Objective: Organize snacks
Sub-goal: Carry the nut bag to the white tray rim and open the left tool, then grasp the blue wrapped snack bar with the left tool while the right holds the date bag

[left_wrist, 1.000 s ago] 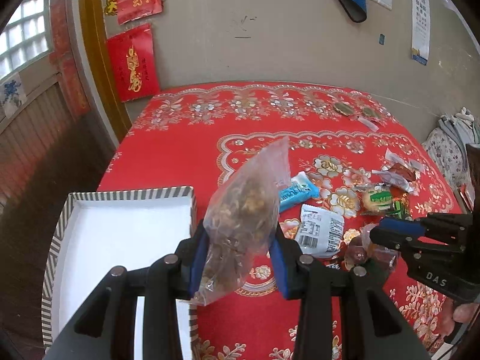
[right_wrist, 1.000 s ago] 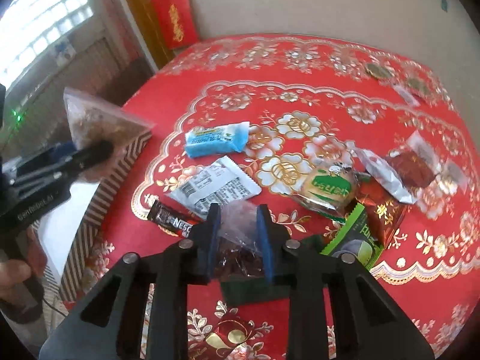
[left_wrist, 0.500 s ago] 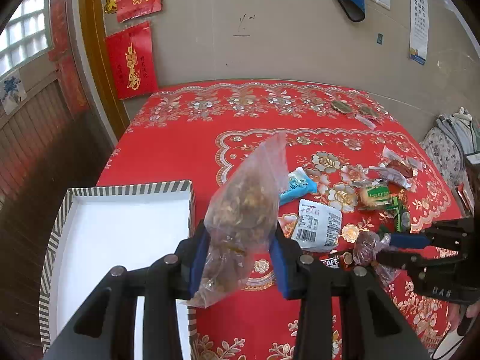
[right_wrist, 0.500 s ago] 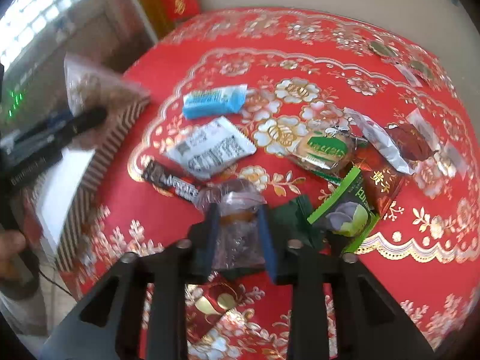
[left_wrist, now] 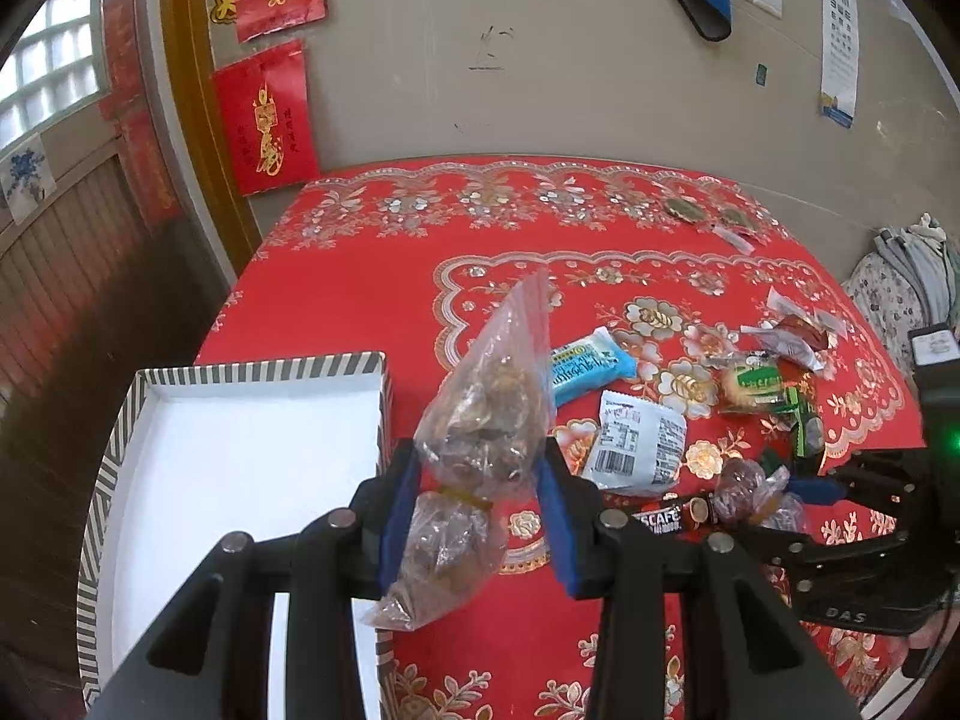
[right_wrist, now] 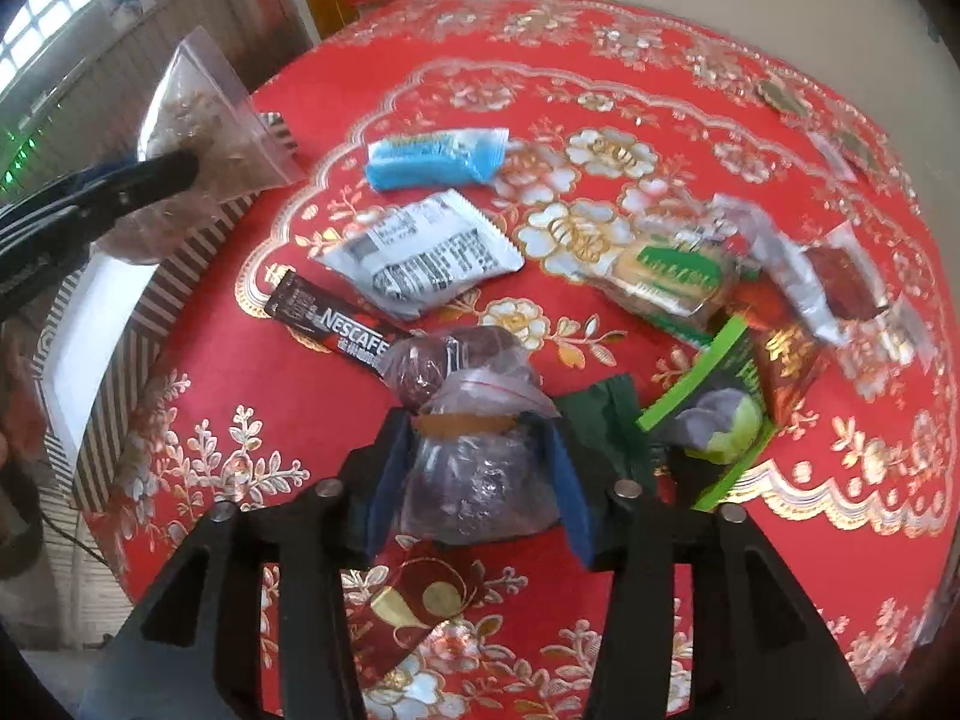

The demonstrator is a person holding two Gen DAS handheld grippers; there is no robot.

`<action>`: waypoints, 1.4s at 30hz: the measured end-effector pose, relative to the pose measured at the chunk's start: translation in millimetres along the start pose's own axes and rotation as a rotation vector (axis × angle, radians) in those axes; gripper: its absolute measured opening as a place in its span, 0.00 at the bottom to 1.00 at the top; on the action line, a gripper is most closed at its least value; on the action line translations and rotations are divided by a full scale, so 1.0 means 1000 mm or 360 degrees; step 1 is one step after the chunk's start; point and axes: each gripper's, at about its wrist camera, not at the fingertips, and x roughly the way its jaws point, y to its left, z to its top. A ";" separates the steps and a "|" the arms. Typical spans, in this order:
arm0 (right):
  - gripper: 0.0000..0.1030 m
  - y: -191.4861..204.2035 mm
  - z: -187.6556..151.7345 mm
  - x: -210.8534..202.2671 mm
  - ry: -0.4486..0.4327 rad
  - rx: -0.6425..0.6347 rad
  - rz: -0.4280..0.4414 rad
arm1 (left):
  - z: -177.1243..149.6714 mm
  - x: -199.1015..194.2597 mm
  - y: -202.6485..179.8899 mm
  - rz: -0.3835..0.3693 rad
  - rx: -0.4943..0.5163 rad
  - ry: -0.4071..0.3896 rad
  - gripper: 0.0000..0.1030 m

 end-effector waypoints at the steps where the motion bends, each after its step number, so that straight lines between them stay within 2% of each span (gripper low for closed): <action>1: 0.45 0.000 -0.001 0.002 -0.0012 -0.0001 -0.0001 | -0.001 0.000 0.000 0.0000 0.0003 0.0004 0.41; 5: 0.42 0.004 -0.006 -0.003 -0.0090 -0.0020 -0.0028 | -0.004 -0.001 0.002 0.0008 0.0005 0.0007 0.41; 9: 0.35 0.015 -0.007 -0.028 -0.0261 -0.0028 -0.0012 | -0.004 -0.007 0.011 0.0026 -0.0019 -0.0016 0.41; 14: 0.35 0.037 0.006 -0.045 -0.0385 -0.0052 0.0046 | 0.000 -0.020 0.026 0.0092 -0.0034 -0.0077 0.41; 17: 0.35 0.051 0.011 -0.043 -0.0399 -0.0063 0.0016 | -0.001 -0.019 0.035 0.0108 -0.0054 -0.0068 0.41; 23: 0.35 0.039 0.003 -0.042 -0.0395 -0.0013 0.0021 | -0.006 -0.007 0.037 0.0001 -0.0109 0.0009 0.41; 24: 0.35 0.035 0.002 -0.041 -0.0391 -0.0003 0.0020 | -0.006 -0.005 0.035 -0.0014 -0.0106 0.0022 0.42; 26: 0.35 0.031 -0.001 -0.039 -0.0379 0.0018 0.0019 | -0.003 -0.003 0.031 -0.0008 -0.0084 0.0041 0.56; 27: 0.35 0.029 -0.002 -0.038 -0.0368 0.0023 0.0023 | -0.002 -0.001 0.028 -0.0004 -0.0065 0.0058 0.71; 28: 0.35 0.028 -0.003 -0.036 -0.0357 0.0024 0.0028 | -0.001 0.001 0.026 -0.0011 -0.0046 0.0069 0.80; 30: 0.35 0.027 -0.005 -0.034 -0.0351 0.0027 0.0033 | 0.002 0.004 0.018 0.0006 0.0008 0.0086 0.83; 36: 0.35 0.017 -0.010 -0.033 -0.0365 0.0069 0.0066 | 0.004 0.030 -0.013 0.0050 0.0209 0.0193 0.83; 42: 0.35 -0.004 -0.016 -0.039 -0.0386 0.0141 0.0066 | 0.008 0.055 -0.024 0.0041 0.0196 0.0278 0.83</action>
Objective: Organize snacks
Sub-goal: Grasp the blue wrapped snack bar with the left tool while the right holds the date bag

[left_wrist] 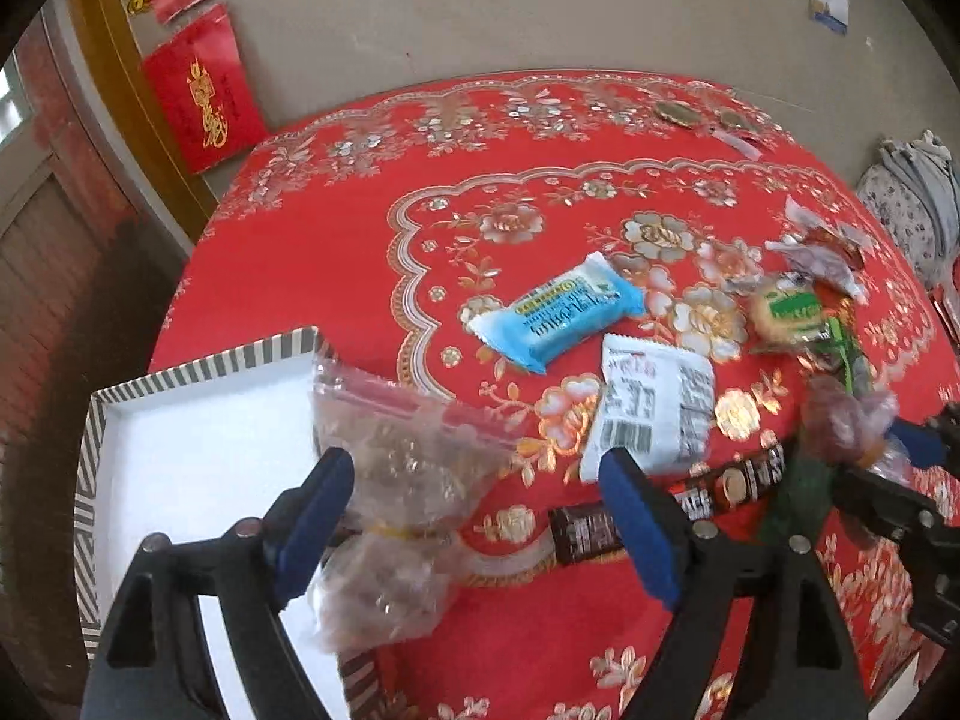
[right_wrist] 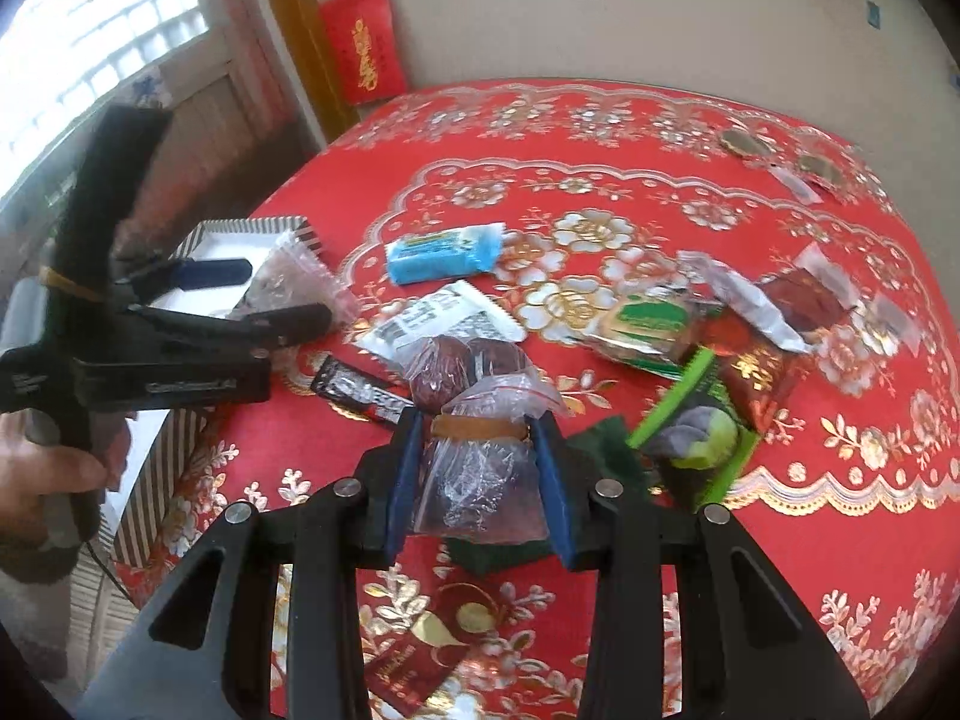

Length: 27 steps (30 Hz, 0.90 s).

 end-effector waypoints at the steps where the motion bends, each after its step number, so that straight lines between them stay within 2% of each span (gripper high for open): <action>1: 0.35 -0.003 0.000 -0.001 -0.0005 0.0009 -0.0002 | 0.004 0.000 0.001 -0.0003 -0.0016 -0.0008 0.83; 4: 0.35 -0.012 0.002 -0.002 -0.0011 0.0042 -0.0004 | 0.022 0.003 0.001 -0.0039 -0.0020 -0.0019 0.83; 6: 0.35 -0.013 0.003 -0.001 -0.0012 0.0051 0.0000 | 0.034 0.009 -0.004 -0.0014 0.0026 -0.0015 0.83; 9: 0.35 -0.015 0.004 0.001 -0.0010 0.0059 0.0007 | 0.048 0.025 -0.016 0.0014 0.0157 0.0026 0.83; 12: 0.35 -0.018 0.004 0.004 0.0000 0.0072 0.0014 | 0.055 0.042 -0.031 -0.0029 0.0326 0.0062 0.83; 15: 0.35 -0.023 0.006 0.008 0.0006 0.0086 0.0021 | 0.057 0.053 -0.041 -0.0018 0.0469 0.0061 0.83; 17: 0.35 -0.025 0.008 0.010 0.0007 0.0094 0.0021 | 0.062 0.059 -0.043 -0.0011 0.0497 0.0066 0.83; 24: 0.35 -0.029 0.013 0.021 0.0026 0.0115 0.0035 | 0.071 0.078 -0.046 -0.0103 0.0523 0.0121 0.83; 26: 0.35 -0.027 0.014 0.022 0.0025 0.0106 0.0035 | 0.070 0.077 -0.043 -0.0169 0.0484 0.0149 0.72; 27: 0.35 -0.026 0.015 0.022 0.0021 0.0101 0.0037 | 0.069 0.076 -0.042 -0.0222 0.0465 0.0159 0.55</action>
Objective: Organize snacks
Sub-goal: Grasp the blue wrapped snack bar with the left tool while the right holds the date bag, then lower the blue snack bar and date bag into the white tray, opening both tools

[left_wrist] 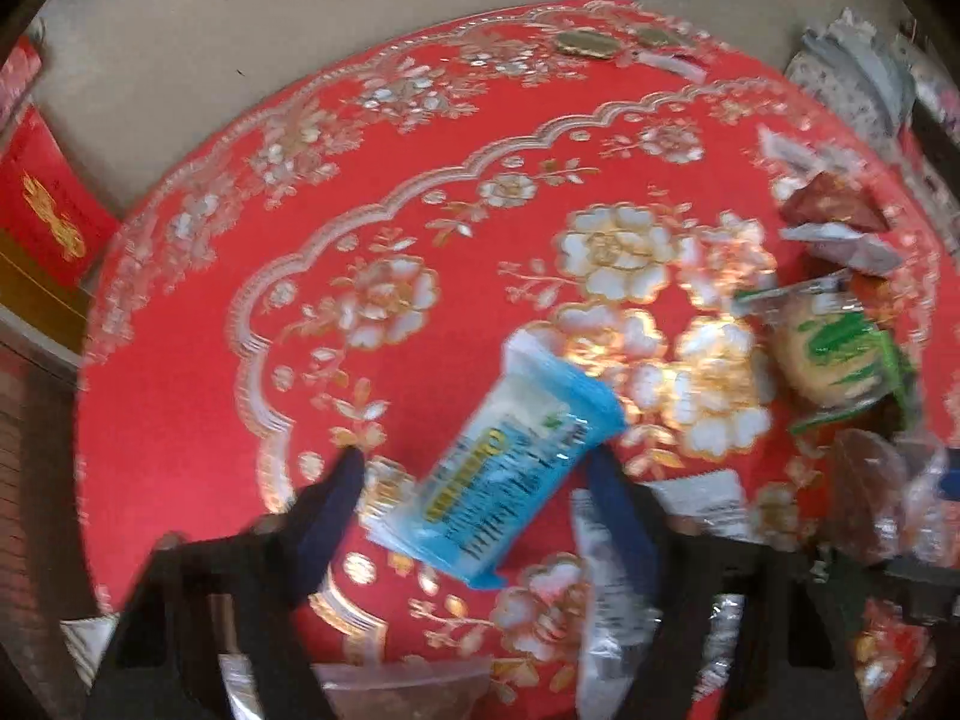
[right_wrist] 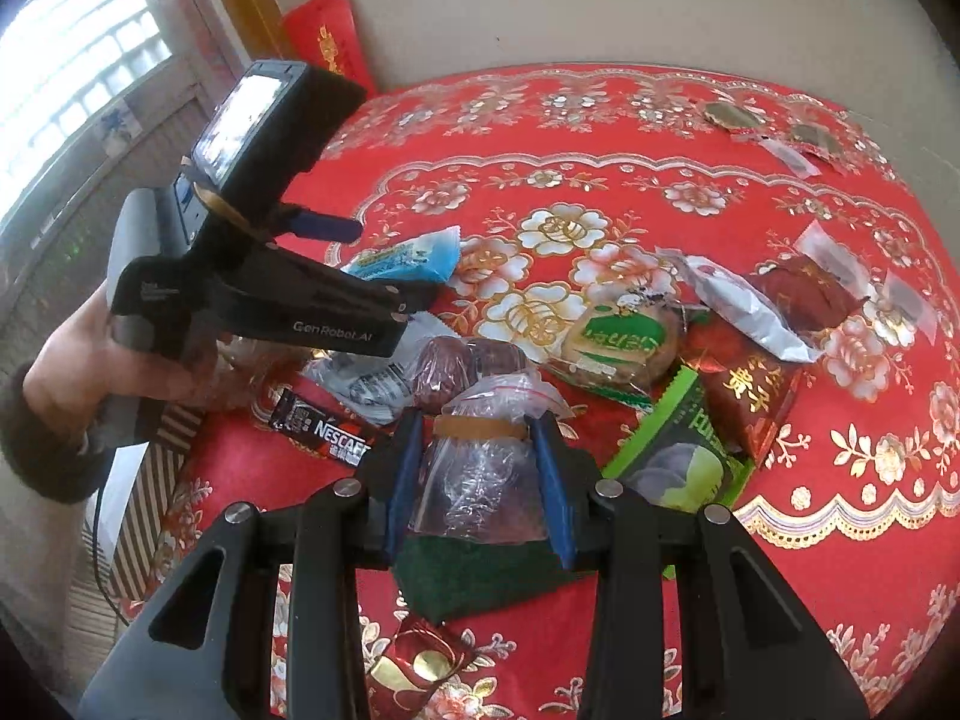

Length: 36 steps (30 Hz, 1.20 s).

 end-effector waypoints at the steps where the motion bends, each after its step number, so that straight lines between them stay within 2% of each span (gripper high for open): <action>1: 0.35 0.001 0.001 0.000 -0.0004 -0.0006 -0.0001 | -0.001 -0.001 0.001 -0.0029 -0.0022 0.0003 0.42; 3: 0.35 0.004 0.001 0.001 -0.0010 -0.0015 -0.0004 | -0.005 -0.004 -0.001 -0.0007 -0.0040 0.0003 0.34; 6: 0.35 0.007 0.001 0.001 -0.0010 -0.0021 -0.0010 | -0.012 -0.008 -0.002 -0.0022 -0.0070 -0.0006 0.31; 13: 0.35 0.011 -0.002 -0.005 -0.0029 -0.0011 -0.0024 | -0.018 -0.034 -0.005 -0.0032 -0.0117 -0.0109 0.31; 20: 0.35 0.018 -0.003 -0.018 -0.0074 -0.0019 -0.0015 | -0.029 -0.068 -0.002 0.0115 -0.0159 -0.0223 0.31; 25: 0.35 0.027 -0.001 -0.022 -0.0093 -0.0038 0.0004 | -0.043 -0.088 0.000 0.0169 -0.0212 -0.0299 0.31; 32: 0.35 0.057 0.007 -0.025 -0.0118 -0.0101 0.0056 | -0.069 -0.114 0.014 0.0205 -0.0306 -0.0350 0.31; 36: 0.35 0.087 0.019 -0.023 -0.0132 -0.0165 0.0121 | -0.091 -0.130 0.039 0.0221 -0.0399 -0.0361 0.31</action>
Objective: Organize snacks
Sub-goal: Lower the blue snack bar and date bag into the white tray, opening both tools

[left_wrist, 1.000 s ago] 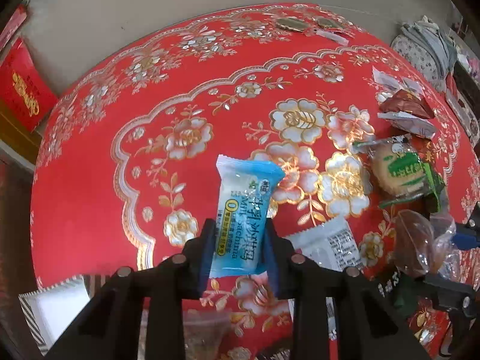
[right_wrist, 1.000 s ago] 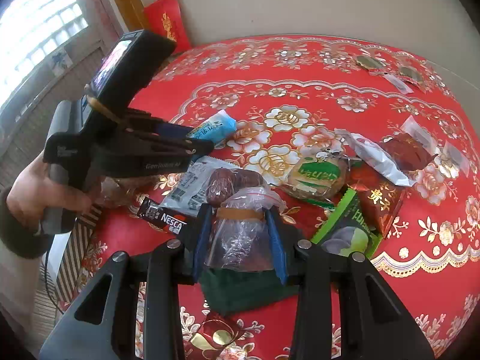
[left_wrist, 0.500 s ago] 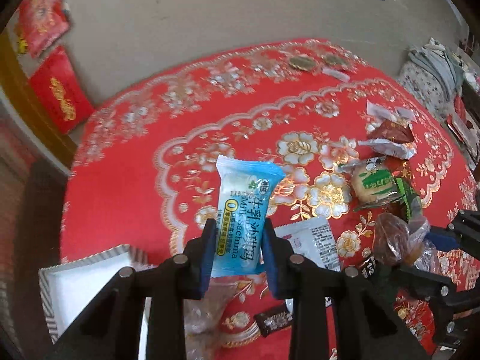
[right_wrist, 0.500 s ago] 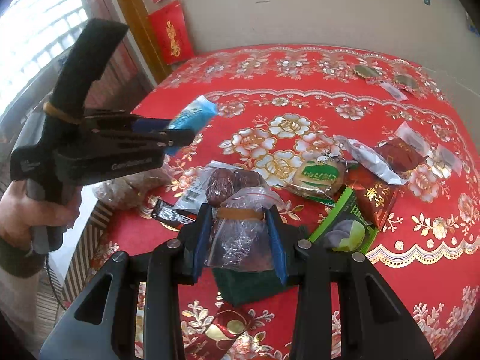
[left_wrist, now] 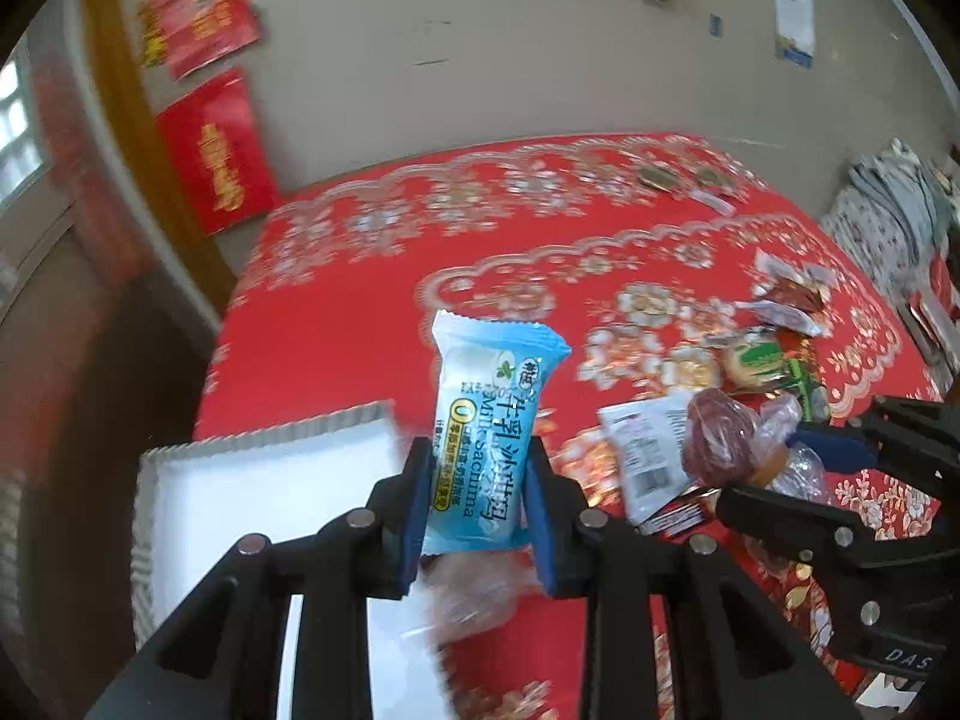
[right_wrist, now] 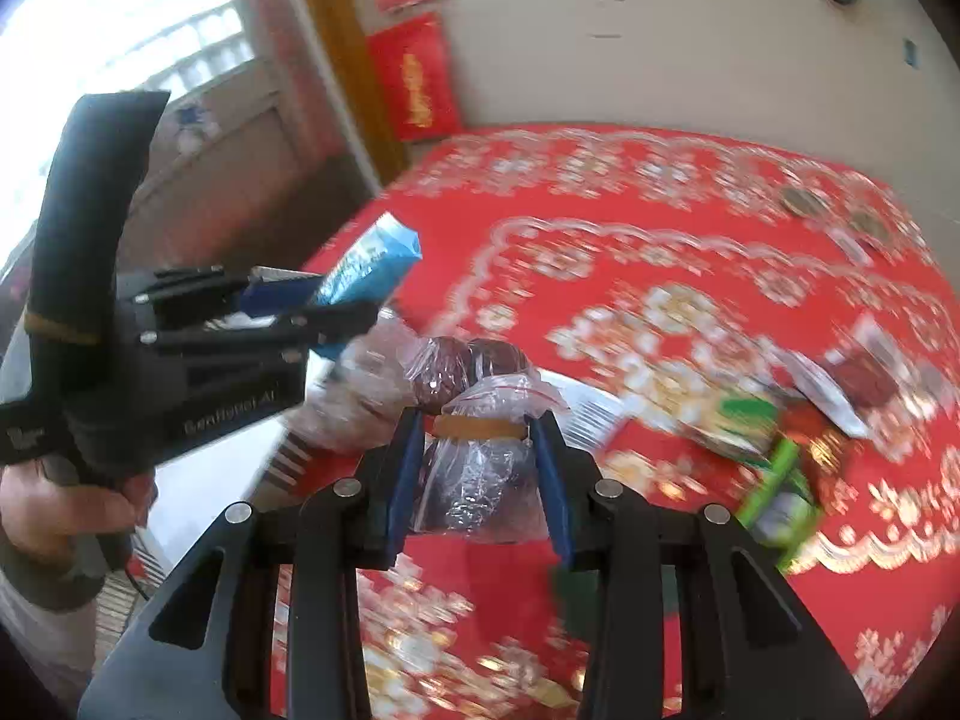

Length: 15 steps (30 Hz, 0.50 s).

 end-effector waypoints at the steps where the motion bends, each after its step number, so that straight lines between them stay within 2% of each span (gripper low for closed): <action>1: 0.35 0.008 0.004 0.003 0.0000 -0.0017 0.0019 | -0.002 -0.002 0.008 0.0013 -0.0021 0.0000 0.31; 8: 0.35 0.073 0.033 0.043 0.0049 -0.0131 0.0173 | -0.028 -0.002 0.078 0.0148 -0.0219 0.0053 0.31; 15: 0.35 0.119 0.043 0.096 0.0159 -0.0215 0.0217 | -0.059 0.021 0.125 0.0244 -0.0359 0.0171 0.31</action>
